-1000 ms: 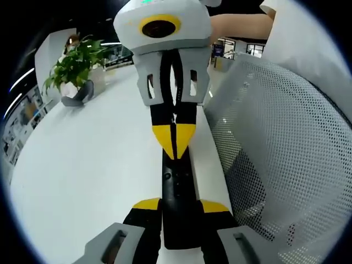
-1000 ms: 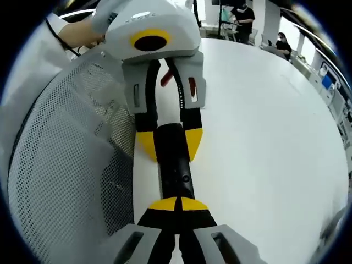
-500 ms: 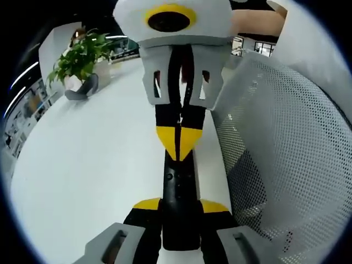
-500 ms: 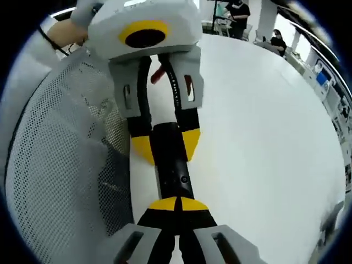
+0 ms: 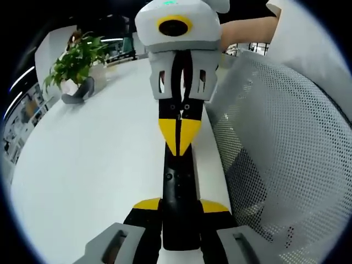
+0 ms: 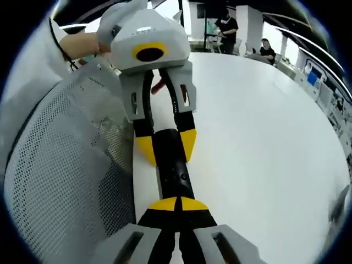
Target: Press the specified remote control buttons in sequence, fully releasing each button before pressing the next.
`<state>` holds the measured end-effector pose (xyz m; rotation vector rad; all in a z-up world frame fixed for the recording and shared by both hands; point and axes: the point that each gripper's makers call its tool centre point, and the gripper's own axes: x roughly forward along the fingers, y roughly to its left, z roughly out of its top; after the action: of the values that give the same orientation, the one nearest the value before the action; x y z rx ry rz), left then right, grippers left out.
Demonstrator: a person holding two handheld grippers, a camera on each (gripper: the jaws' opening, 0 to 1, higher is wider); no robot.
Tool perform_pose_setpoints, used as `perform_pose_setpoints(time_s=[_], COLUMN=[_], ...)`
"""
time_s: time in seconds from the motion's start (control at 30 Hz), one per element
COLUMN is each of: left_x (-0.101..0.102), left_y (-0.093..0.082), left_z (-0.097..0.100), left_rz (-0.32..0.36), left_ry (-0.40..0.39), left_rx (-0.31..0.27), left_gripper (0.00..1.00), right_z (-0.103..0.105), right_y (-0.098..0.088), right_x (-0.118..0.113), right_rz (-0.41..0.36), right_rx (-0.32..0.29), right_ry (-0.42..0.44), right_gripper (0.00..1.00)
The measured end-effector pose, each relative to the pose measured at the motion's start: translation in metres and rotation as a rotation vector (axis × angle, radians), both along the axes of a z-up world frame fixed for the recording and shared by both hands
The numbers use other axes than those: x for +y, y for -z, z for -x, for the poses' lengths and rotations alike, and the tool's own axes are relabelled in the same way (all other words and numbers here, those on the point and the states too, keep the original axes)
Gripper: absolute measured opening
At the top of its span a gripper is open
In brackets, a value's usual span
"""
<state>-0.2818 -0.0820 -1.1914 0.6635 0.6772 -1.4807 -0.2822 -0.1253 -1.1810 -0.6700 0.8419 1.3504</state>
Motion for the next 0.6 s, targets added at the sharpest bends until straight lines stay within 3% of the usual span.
perform_pose_setpoints(time_s=[0.23,0.43,0.6], left_x=[-0.0003,-0.0003,-0.0003], left_y=[0.0007,0.0007,0.0011], left_z=[-0.0002,-0.0004,-0.0007], left_rz=[0.009,0.012,0.012], left_ry=[0.003,0.000,0.002], left_rx=[-0.002,-0.001,-0.002], left_gripper=[0.24,0.24,0.24], right_z=[0.0002,0.0010,0.0010], right_y=[0.0009,0.0026,0.0045], right_x=[-0.0013,-0.0002,0.0022], right_rz=[0.022,0.127,0.170], right_rx=[-0.020,-0.150,-0.173], right_ry=[-0.019,-0.224,-0.272], right_gripper=[0.00,0.00,0.00])
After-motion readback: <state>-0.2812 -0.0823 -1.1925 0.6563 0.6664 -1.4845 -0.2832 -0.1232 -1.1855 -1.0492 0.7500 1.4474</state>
